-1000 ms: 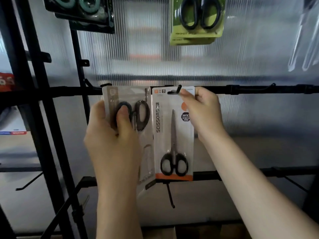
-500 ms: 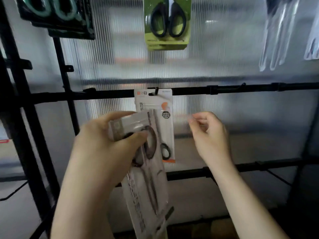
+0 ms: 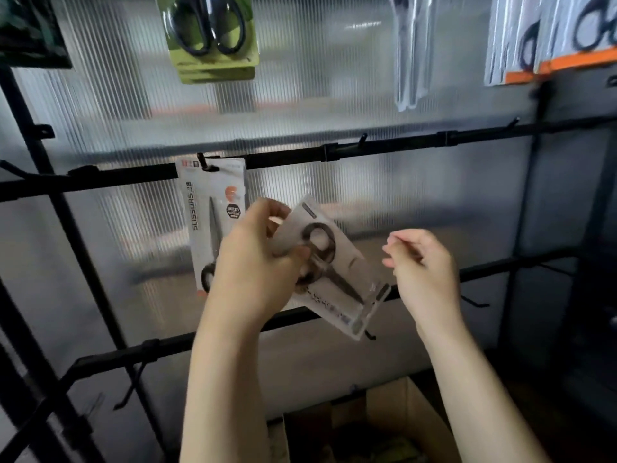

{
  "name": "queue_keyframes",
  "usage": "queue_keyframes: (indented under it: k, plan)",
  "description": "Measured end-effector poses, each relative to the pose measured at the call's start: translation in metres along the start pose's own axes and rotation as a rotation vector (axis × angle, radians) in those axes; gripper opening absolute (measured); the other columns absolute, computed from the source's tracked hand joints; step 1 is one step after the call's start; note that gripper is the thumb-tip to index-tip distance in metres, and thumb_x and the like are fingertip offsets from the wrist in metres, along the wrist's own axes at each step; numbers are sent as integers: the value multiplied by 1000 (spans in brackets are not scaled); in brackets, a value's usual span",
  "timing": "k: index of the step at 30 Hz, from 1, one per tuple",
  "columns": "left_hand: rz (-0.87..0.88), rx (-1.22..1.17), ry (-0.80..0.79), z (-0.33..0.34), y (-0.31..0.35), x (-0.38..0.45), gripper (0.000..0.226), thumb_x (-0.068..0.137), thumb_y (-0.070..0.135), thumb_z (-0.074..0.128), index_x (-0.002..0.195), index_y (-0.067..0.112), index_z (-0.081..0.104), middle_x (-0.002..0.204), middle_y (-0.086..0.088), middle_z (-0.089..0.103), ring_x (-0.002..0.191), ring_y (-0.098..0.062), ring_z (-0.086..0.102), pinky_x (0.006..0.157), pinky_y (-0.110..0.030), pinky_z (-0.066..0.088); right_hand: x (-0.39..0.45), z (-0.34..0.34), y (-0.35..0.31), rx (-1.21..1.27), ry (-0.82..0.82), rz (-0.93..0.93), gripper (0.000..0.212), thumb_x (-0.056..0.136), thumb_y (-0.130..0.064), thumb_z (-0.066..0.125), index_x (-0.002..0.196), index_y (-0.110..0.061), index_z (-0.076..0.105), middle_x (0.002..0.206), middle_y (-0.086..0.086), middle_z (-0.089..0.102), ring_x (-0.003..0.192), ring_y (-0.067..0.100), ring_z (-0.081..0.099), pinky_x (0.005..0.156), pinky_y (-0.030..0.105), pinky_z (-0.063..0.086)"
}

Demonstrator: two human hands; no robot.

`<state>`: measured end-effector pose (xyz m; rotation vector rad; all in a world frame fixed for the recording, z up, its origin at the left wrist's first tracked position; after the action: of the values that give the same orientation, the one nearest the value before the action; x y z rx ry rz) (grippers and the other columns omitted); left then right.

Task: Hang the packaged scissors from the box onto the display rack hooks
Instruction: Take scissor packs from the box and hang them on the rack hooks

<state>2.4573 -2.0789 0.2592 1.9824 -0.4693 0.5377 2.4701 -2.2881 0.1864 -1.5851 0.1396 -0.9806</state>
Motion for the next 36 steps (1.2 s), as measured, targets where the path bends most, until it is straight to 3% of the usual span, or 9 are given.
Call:
queue_keyframes:
  k: [2,6,10,14,17,22,25,30,36]
  plan:
    - [17,17,-25,11,2,-1,46,82,4,62,116,34,56,91,10,64,81,-11,66,66,-29,57,-2,-7,5,9,24,12,23,91,-17,58,76,-35,60,85,-6,68,86,20,66,83,39,53]
    - [-6,-135,160,25,3,-1,12,85,12,65,87,25,65,73,9,66,63,-5,59,52,-26,44,1,-23,16,-58,51,5,20,90,-20,58,78,-36,59,89,-5,68,89,20,66,87,41,52]
    - [-117,-289,181,45,-1,-1,6,89,20,62,84,18,59,75,6,63,65,-9,57,53,-26,41,11,-52,32,-160,132,13,7,91,-24,57,97,-27,55,93,1,69,89,22,65,86,39,51]
    - [-235,-577,49,79,-2,-5,9,90,15,61,84,19,55,91,-13,69,82,-24,67,63,-26,49,19,-76,47,-183,182,114,34,92,-35,54,120,-17,49,99,5,68,98,25,62,90,39,48]
    - [-240,-651,-13,99,-4,-8,10,89,11,62,87,17,55,95,-21,69,89,-31,69,79,-41,55,21,-89,62,-132,219,259,46,91,-38,55,129,-15,45,108,2,64,106,25,59,94,46,48]
    - [-154,-699,-12,107,-2,-8,26,89,-1,58,99,23,54,87,0,68,72,-12,66,58,-19,52,22,-98,81,-74,186,392,30,79,-39,53,100,-21,62,89,-4,65,93,22,63,86,49,53]
    - [-33,-499,-86,107,-4,-6,50,86,-2,61,114,38,48,106,0,66,90,-14,66,73,-26,56,23,-96,84,-54,193,370,14,79,-29,54,85,-20,63,85,-1,67,88,24,64,83,42,55]
    - [25,222,-57,101,-6,-2,36,71,16,76,95,17,49,85,1,59,87,-26,57,72,-35,47,27,-105,78,-9,240,260,20,83,-10,55,93,-24,66,91,-3,71,85,18,66,77,33,53]
    - [46,472,-114,98,-17,3,43,69,37,78,103,19,58,96,5,50,105,-23,49,90,-41,43,26,-107,23,96,106,0,30,86,2,59,85,-27,66,87,-5,71,82,11,66,73,21,50]
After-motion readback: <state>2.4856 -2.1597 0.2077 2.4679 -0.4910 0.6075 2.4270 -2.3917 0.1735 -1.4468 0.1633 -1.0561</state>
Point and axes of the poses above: each hand's wrist, its own x-axis towards the middle knuckle, its own z-axis out of the palm, y = z × x, the point moved 5 cm from there along x, towards the middle knuckle
